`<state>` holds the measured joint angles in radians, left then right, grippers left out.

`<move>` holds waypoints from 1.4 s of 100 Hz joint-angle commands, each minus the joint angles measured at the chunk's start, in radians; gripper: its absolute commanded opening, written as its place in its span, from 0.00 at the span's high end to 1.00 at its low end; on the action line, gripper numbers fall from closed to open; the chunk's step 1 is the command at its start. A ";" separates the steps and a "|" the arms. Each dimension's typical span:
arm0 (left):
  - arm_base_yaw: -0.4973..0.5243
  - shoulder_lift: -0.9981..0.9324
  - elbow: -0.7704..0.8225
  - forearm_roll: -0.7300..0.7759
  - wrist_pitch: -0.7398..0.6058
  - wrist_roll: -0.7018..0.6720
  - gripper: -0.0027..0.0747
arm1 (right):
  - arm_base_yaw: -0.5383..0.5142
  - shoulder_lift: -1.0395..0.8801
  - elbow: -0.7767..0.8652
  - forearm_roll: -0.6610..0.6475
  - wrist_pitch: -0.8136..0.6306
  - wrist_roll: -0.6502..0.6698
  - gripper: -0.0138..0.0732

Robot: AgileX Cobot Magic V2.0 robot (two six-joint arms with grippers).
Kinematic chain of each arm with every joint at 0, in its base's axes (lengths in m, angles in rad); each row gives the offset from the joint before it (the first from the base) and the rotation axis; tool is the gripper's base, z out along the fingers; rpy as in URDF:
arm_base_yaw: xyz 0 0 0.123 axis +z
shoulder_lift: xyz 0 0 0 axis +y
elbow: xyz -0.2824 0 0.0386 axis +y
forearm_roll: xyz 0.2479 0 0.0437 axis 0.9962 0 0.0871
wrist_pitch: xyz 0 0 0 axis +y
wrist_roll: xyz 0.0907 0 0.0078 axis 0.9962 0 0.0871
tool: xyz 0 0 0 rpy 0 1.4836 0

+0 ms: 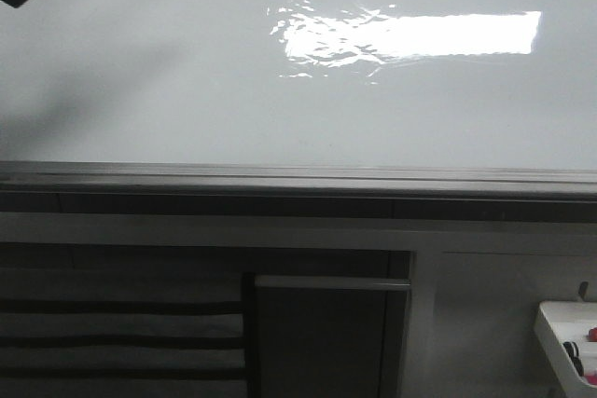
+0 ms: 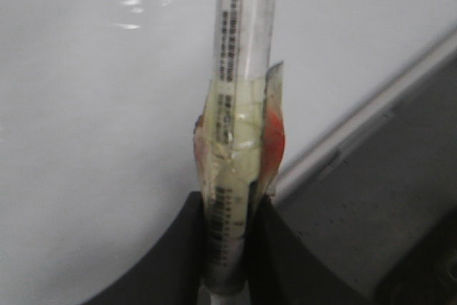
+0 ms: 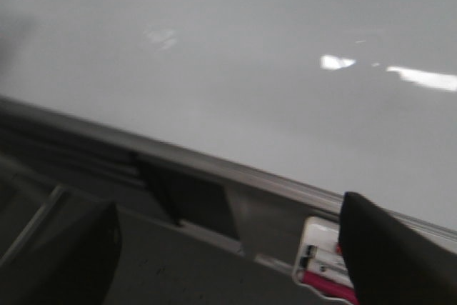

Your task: Write number 3 on whiteboard

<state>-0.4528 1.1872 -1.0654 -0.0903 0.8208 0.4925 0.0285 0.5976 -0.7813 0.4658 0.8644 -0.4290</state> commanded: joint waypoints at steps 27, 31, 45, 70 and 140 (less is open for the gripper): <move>-0.251 -0.032 -0.036 -0.263 0.098 0.330 0.89 | 0.053 0.298 -0.137 0.442 0.245 -0.669 0.20; -0.280 -0.032 -0.036 -0.263 0.086 0.334 0.89 | 0.083 0.323 -0.148 0.442 0.235 -0.684 0.21; -0.353 -0.032 -0.036 -0.265 0.041 0.334 0.89 | 0.216 0.391 -0.182 0.442 0.194 -0.767 0.29; -0.391 -0.032 -0.036 -0.265 0.029 0.334 0.89 | 0.463 0.481 -0.212 0.438 0.008 -0.820 0.31; -0.391 -0.032 -0.036 -0.265 0.040 0.334 0.89 | 0.558 0.589 -0.297 0.397 0.024 -0.819 0.69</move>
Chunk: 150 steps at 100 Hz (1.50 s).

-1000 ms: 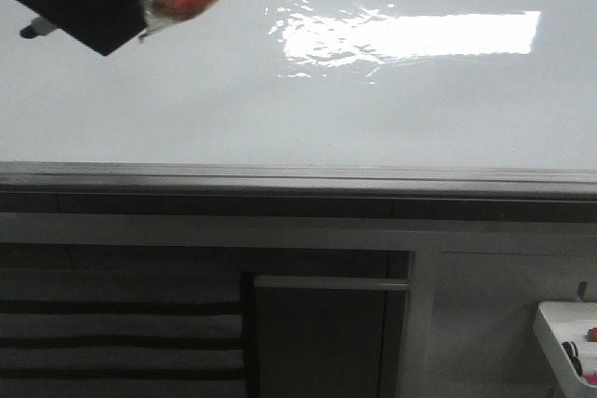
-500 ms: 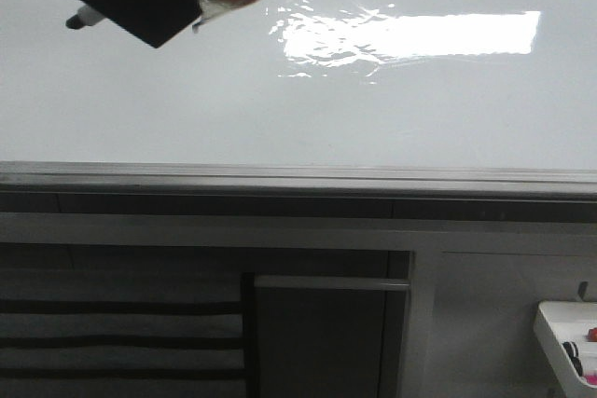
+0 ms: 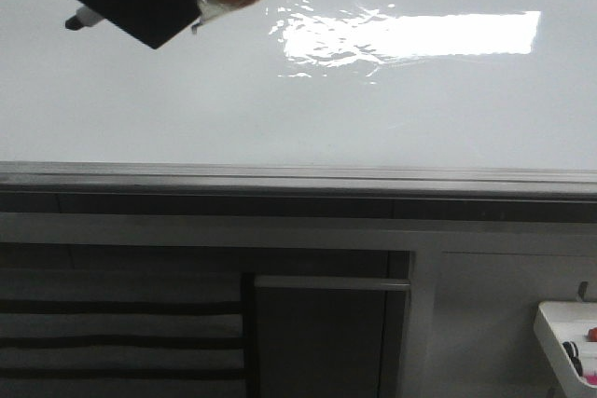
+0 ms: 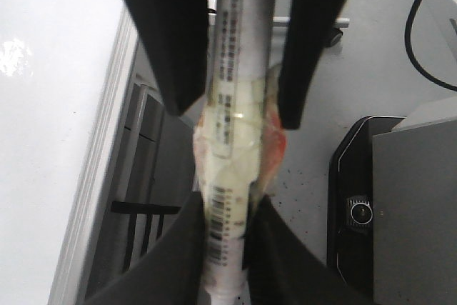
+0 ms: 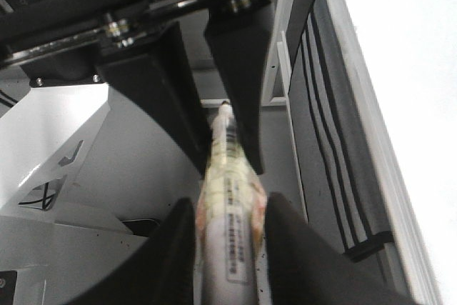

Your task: Write number 3 on whiteboard

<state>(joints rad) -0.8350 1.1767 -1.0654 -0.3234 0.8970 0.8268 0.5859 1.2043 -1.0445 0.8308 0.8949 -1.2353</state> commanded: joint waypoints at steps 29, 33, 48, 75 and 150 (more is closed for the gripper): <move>-0.008 -0.022 -0.036 0.002 -0.036 -0.050 0.85 | 0.001 -0.018 -0.034 0.030 0.005 -0.012 0.84; -0.008 -0.022 -0.036 0.018 -0.040 -0.066 0.84 | 0.001 -0.018 -0.034 0.030 0.005 -0.012 0.84; -0.008 -0.022 -0.036 0.041 -0.041 -0.088 0.75 | 0.001 -0.018 -0.034 0.030 0.005 -0.012 0.84; -0.008 -0.026 -0.036 0.045 -0.048 -0.101 0.56 | 0.001 -0.018 -0.034 0.027 0.005 -0.012 0.84; 0.321 -0.481 0.191 0.020 -0.267 -0.316 0.49 | -0.157 -0.258 0.075 -0.422 -0.159 0.685 0.84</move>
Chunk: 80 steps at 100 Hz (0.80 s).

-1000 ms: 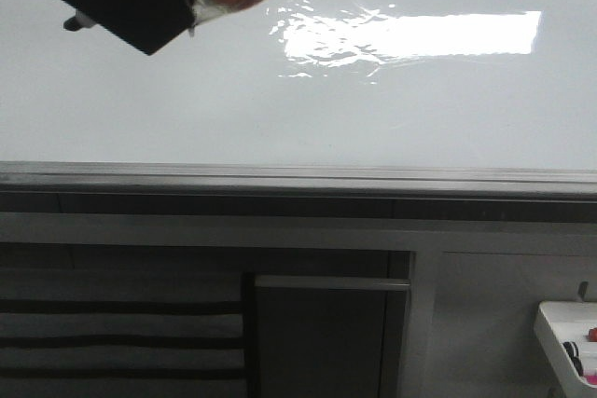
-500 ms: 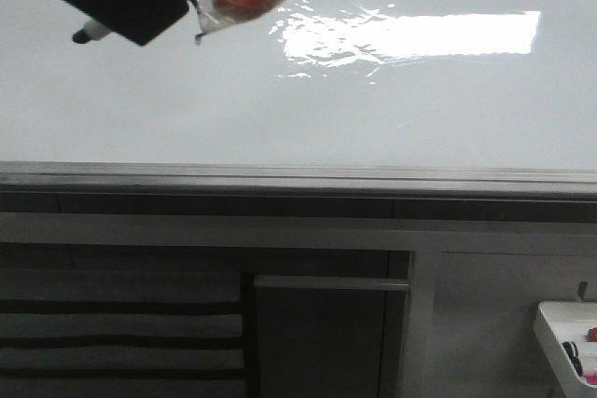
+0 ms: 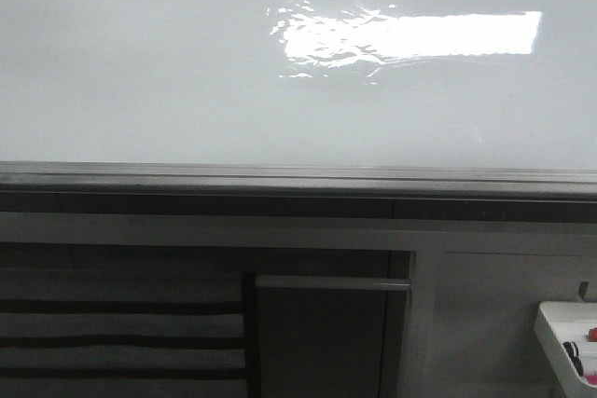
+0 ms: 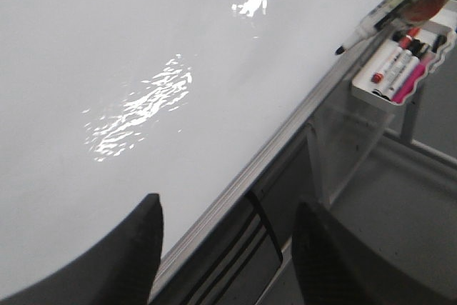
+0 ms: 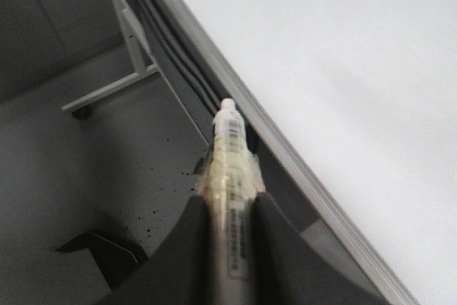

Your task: Write number 3 on whiteboard

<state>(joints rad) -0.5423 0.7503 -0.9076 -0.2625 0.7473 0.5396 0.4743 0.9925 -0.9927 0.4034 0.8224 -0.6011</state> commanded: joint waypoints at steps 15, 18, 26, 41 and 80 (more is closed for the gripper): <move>0.053 -0.125 0.144 -0.067 -0.219 -0.029 0.49 | -0.069 -0.078 0.121 0.029 -0.264 0.051 0.84; 0.053 -0.126 0.160 -0.067 -0.231 -0.029 0.49 | -0.069 -0.078 0.133 0.034 -0.283 0.051 0.84; 0.053 -0.125 0.175 -0.067 -0.243 -0.029 0.49 | -0.067 -0.069 0.140 0.041 -0.296 0.051 0.84; 0.053 -0.123 0.177 -0.067 -0.261 -0.029 0.49 | -0.067 -0.008 0.102 0.068 -0.284 0.051 0.84; 0.053 -0.123 0.177 -0.067 -0.272 -0.029 0.49 | -0.058 0.239 -0.102 0.048 -0.245 0.041 0.84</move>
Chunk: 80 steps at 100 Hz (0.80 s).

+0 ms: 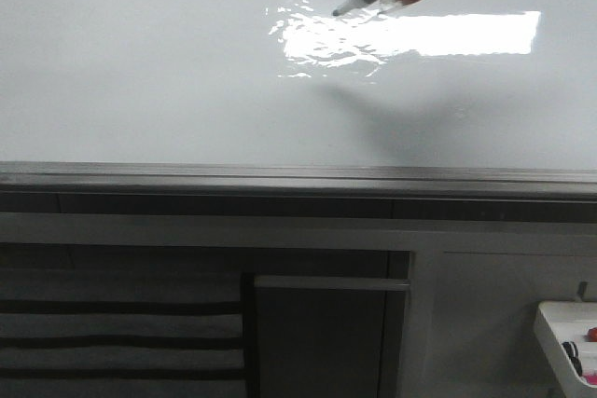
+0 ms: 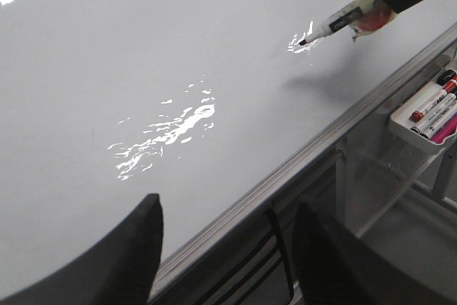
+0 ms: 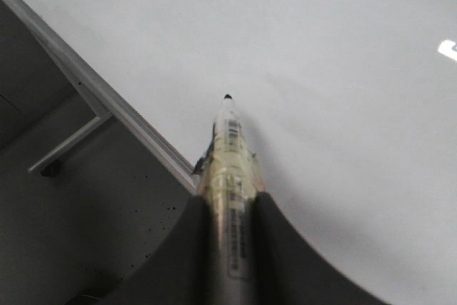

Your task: Write number 3 on whiteboard

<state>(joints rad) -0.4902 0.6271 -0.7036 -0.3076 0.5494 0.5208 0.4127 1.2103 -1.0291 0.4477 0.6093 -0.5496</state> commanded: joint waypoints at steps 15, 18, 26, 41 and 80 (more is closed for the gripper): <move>0.001 0.000 -0.027 -0.022 -0.074 -0.010 0.49 | 0.031 0.086 -0.154 -0.061 0.046 -0.008 0.84; 0.001 0.000 -0.027 -0.022 -0.074 -0.010 0.49 | 0.031 0.098 -0.176 -0.075 0.063 -0.006 0.84; 0.001 0.000 -0.027 -0.022 -0.074 -0.010 0.49 | 0.031 0.119 -0.215 -0.087 0.099 -0.001 0.84; 0.001 0.000 -0.027 -0.022 -0.074 -0.010 0.49 | 0.031 0.154 -0.235 -0.135 0.119 -0.001 0.84; 0.001 0.000 -0.027 -0.018 -0.074 -0.010 0.49 | -0.051 0.174 -0.235 -0.175 0.094 0.061 0.84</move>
<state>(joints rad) -0.4902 0.6271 -0.7036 -0.3076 0.5494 0.5208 0.4047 1.4271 -1.2287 0.3015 0.7444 -0.5256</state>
